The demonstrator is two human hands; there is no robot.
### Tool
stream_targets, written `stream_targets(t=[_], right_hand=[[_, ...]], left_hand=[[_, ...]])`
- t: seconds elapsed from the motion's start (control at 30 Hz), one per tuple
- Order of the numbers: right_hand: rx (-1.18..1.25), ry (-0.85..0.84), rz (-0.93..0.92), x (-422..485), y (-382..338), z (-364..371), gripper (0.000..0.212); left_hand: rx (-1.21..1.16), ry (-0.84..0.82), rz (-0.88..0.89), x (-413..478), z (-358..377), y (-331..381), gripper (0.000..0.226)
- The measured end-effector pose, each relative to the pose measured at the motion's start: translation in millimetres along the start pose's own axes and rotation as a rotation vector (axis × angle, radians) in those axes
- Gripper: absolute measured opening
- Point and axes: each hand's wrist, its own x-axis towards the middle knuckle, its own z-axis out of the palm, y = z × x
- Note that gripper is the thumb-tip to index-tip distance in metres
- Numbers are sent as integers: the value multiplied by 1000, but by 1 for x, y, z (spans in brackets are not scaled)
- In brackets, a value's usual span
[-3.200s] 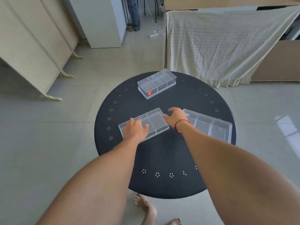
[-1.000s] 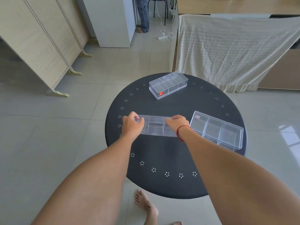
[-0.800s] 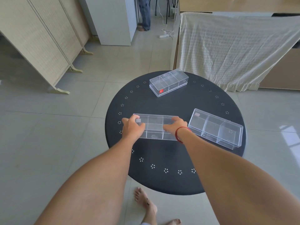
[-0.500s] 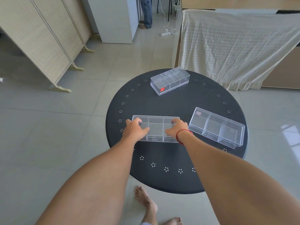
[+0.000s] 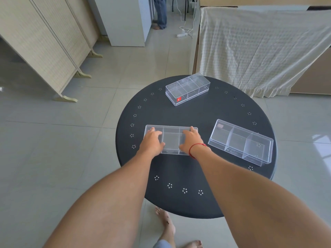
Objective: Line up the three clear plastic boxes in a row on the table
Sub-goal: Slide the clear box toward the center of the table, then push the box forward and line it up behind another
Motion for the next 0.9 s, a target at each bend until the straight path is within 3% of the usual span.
stream_targets(t=[0.13,0.27,0.43,0.73,0.9], right_hand=[[-34,-1,18,8,-4,-8,55],[-125,67,38,21,-13,-29,46],[-44,127,65,58,-22,-69,52],[52,67,152,140,-29,-90,53],[127,138,120,182,-24,-92,60]], left_hand=[[6,-13,-38,13,-10,8,48],[26,117,-57,29,-26,26,33],[38,154,12,73,-47,51,46],[2,89,-19,166,-52,73,51],[-307,-12,-173,207,-41,84,66]])
